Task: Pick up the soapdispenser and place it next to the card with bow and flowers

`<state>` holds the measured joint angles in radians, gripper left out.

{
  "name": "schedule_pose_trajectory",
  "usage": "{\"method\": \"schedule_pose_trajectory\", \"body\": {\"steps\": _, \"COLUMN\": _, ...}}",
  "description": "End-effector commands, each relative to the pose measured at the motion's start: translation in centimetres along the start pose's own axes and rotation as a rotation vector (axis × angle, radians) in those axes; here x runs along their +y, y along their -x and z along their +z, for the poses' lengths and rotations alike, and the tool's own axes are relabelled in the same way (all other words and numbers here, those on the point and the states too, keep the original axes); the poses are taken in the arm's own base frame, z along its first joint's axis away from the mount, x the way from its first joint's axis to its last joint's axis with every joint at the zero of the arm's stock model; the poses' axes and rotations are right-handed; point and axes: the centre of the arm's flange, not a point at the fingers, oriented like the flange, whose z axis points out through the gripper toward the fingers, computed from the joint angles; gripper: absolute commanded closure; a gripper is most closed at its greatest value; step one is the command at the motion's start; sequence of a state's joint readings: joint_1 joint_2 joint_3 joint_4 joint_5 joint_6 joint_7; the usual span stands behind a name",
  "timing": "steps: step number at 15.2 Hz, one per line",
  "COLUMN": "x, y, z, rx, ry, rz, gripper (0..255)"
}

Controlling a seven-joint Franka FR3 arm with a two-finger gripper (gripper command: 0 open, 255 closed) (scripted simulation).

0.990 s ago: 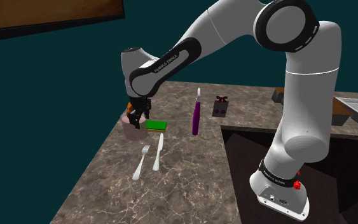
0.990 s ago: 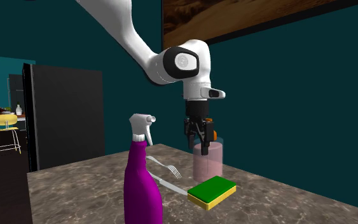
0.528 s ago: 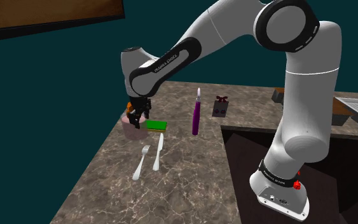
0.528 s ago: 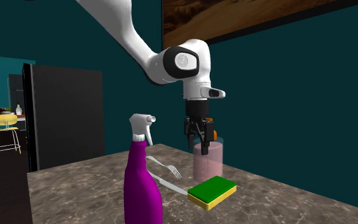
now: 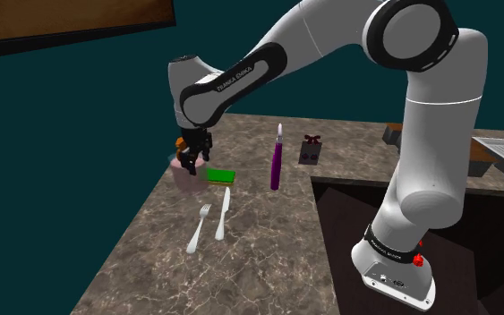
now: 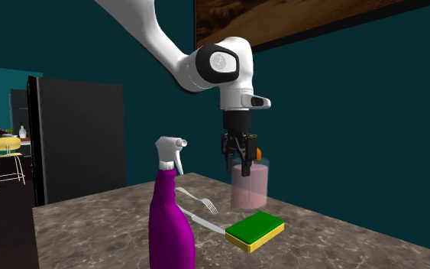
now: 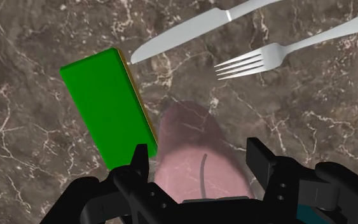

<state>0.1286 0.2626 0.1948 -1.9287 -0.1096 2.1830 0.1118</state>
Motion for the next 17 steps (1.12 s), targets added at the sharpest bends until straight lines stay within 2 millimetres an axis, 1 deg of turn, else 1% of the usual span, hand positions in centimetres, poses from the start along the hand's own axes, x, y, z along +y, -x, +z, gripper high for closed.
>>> {"method": "schedule_pose_trajectory", "body": {"steps": 1, "x": 0.1, "y": 0.0, "z": -1.1, "rx": 0.000, "ry": 0.000, "rz": 0.000, "gripper": 255}}
{"method": "schedule_pose_trajectory", "body": {"steps": 17, "x": 0.4, "y": 0.0, "z": -9.5, "rx": 0.000, "ry": 0.000, "rz": 0.000, "gripper": 255}}
